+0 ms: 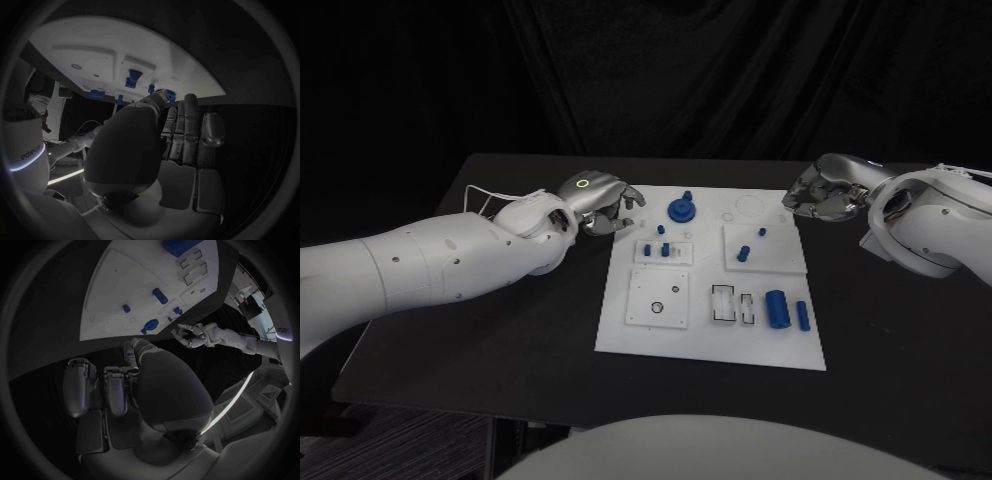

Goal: Assemble the parts on the task board

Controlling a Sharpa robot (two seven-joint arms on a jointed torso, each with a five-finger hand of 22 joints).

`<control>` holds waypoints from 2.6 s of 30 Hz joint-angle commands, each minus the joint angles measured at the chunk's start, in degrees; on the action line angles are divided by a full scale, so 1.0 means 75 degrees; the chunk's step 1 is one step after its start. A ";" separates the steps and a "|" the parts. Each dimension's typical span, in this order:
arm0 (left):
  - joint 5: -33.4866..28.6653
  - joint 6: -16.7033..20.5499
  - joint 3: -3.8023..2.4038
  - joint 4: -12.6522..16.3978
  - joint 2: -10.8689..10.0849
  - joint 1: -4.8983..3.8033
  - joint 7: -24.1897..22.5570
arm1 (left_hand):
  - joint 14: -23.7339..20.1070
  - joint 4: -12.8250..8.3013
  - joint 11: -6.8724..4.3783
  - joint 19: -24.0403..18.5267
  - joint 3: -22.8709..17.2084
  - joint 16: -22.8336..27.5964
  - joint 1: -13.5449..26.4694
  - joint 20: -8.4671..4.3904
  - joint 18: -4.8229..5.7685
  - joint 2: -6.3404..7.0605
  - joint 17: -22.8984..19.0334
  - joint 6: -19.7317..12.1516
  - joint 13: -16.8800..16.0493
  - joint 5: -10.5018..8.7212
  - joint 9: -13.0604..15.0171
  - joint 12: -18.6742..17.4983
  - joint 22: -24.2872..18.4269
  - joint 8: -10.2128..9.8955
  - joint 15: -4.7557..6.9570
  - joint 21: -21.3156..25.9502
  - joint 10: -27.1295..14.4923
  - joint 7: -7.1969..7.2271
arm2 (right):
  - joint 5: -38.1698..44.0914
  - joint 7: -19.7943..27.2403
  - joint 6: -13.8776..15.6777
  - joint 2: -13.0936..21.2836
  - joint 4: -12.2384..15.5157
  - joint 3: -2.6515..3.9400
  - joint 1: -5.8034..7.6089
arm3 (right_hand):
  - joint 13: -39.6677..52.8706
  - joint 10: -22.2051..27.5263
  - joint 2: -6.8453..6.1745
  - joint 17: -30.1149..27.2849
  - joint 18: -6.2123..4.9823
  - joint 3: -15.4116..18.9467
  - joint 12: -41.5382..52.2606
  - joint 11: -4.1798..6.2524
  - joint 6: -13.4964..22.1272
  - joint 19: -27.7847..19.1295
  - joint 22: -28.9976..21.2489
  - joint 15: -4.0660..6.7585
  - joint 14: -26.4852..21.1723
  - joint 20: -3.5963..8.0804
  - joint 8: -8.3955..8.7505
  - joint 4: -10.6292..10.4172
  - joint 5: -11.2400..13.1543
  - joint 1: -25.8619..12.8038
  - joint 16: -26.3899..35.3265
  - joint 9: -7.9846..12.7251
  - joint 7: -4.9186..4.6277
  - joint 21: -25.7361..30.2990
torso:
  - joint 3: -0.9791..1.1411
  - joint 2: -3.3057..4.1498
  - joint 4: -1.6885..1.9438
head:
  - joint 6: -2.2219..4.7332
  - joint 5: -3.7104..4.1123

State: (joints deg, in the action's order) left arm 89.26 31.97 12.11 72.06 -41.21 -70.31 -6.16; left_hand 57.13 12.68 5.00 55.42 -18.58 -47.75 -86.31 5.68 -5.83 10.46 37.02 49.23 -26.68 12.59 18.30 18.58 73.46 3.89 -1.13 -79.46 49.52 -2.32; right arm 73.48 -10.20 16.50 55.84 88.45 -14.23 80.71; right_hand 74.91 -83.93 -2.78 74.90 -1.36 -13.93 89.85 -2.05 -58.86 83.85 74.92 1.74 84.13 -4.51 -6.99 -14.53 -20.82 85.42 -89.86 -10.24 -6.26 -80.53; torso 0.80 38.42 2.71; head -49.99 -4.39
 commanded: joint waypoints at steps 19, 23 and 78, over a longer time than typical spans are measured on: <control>-0.7568 -0.0735 0.0001 0.0973 -0.1485 -0.0133 -0.4039 | -0.3551 0.0513 0.0908 -0.4648 0.0601 0.3288 0.0747 0.0882 -0.0011 -0.0909 -0.2261 0.0305 0.1191 0.1623 -0.0463 -0.0163 -0.3812 -0.0007 -0.1244 0.6262 -0.1447 -0.0699 | 0.0731 0.0032 0.0312 -0.0052 0.0037 0.0005 -0.0017 | -0.0615 0.1925 -0.0312 0.1495 -0.0411 -0.0279 -0.2558 0.0101 -0.0305 -0.0458 0.1194 0.0090 0.0570 0.0075 -0.0294 0.0290 -0.0014 0.0188 0.0465 -0.0165 0.0078 0.1223 | -0.0020 -0.0024 0.0090 | -0.0001 0.0117; -0.9173 -0.1909 0.0001 0.1371 -0.1729 -0.0129 -0.4865 | -0.5262 0.0514 0.0389 -0.5675 0.1272 0.4489 0.1130 0.0633 -0.0115 -0.1154 -0.3469 -0.0189 0.1914 0.1988 -0.0839 -0.0591 -0.4850 -0.0011 -0.0835 0.7813 -0.2287 -0.0848 | 0.1251 0.0109 0.0477 -0.0047 0.0117 0.0005 -0.0023 | -0.3624 0.4369 -0.0628 0.1238 -0.0472 -0.0876 -0.5949 0.0027 -0.0269 -0.0634 0.1094 0.0029 0.0475 0.0042 -0.0541 0.0342 0.0195 0.0347 0.0696 -0.0455 0.0024 0.1616 | -0.0037 -0.0016 0.0071 | -0.0001 0.0183; -1.1385 -0.4110 -0.0002 0.2880 -0.2114 -0.0009 -0.5035 | -0.6281 0.0394 0.0664 -0.5741 0.3458 0.4978 0.0426 0.1490 -0.0414 -0.2426 -0.4631 -0.2624 0.3165 0.1891 -0.2042 -0.0625 -0.7273 -0.0129 -0.1462 0.9799 -0.4226 -0.0550 | 0.3651 -0.0213 0.0176 -0.0492 -0.0285 0.0005 -0.0839 | -0.7262 0.4300 -0.1423 -0.0132 -0.0700 -0.1810 -0.8953 -0.0427 0.0209 -0.1301 0.0823 -0.0341 -0.0241 -0.0307 0.0027 0.0574 0.0931 -0.0342 0.1513 -0.0440 -0.0202 0.3112 | -0.0350 0.0287 0.0291 | -0.0001 0.1132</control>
State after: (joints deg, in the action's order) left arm 3.94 2.45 12.15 93.69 -57.18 -70.47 -38.71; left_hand 9.86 15.73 9.56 11.96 7.10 -10.15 -82.63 16.78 -9.31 -7.72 2.23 29.40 -2.86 26.58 3.04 13.49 18.86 3.10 -11.69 -5.66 17.72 -6.47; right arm 100.26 -11.33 17.85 52.15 86.51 -14.23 74.60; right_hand 20.55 -51.29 -13.56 73.96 -6.28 -27.52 23.06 -5.22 -56.85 73.81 74.90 -0.43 82.19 -6.77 -6.87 -10.27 -14.04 83.36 -78.32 -13.47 -7.68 -57.30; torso -1.86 40.53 4.93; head -49.99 4.22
